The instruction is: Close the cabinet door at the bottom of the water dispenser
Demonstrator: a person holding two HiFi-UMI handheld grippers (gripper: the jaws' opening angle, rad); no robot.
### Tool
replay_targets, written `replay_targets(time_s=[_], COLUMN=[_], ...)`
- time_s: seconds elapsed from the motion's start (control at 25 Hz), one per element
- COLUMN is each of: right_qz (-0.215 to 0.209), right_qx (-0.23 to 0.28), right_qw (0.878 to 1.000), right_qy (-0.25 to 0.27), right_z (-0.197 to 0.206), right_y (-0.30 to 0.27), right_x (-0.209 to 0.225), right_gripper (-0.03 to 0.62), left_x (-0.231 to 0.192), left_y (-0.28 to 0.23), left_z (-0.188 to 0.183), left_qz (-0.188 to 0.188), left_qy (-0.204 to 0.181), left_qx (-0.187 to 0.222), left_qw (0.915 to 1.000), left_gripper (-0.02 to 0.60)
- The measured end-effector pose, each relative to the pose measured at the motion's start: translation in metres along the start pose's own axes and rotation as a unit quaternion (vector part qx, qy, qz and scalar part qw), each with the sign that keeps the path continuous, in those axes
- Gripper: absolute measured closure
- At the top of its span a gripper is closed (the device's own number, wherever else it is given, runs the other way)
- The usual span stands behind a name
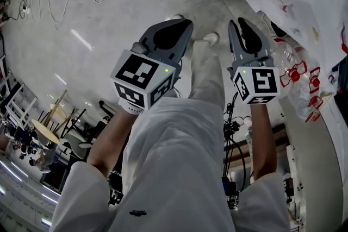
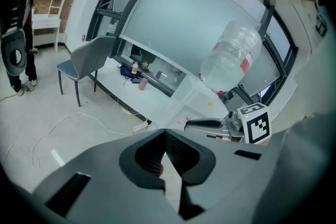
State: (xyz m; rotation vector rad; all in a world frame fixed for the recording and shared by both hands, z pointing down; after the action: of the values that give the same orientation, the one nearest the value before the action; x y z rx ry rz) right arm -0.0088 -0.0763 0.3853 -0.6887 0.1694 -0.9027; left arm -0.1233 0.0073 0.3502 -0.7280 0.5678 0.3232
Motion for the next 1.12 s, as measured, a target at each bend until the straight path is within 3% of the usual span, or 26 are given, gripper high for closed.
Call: replay_targets(time_s=[0.28, 0.64, 1.12], right_qz=[-0.034, -0.040, -0.037], right_qx=[-0.012, -0.037, -0.070], right_qw=[0.999, 0.998, 0.997], right_qy=[-0.017, 0.010, 0.024], right_z=[0.021, 0.052, 0.105], right_y=[-0.034, -0.077, -0.138], right_x=[-0.005, -0.009, -0.012], right_gripper=[0.466, 0.405, 0.393], left_x=[-0.027, -0.060, -0.101], left_y=[-0.017, -0.028, -0.055], left_z=[0.020, 0.045, 0.080], left_qz=[0.000, -0.011, -0.017], left_qy=[0.023, 0.042, 0.050], left_qx=[-0.005, -0.008, -0.021], left_qw=[0.9997, 0.9990, 0.9984], left_gripper=[0.581, 0.581, 0.581])
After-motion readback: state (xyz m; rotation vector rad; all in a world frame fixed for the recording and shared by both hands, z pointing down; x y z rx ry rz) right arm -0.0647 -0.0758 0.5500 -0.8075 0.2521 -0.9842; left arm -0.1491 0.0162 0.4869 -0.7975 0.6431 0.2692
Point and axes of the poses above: the fingertips, and each gripper's own axes: y backward along the fingers, x to its right, z out of its underside, the point moved 3 cm from there along y, backward along the fingers, and after that the axes turned 11 degrees about z, right-handed, at the moved point
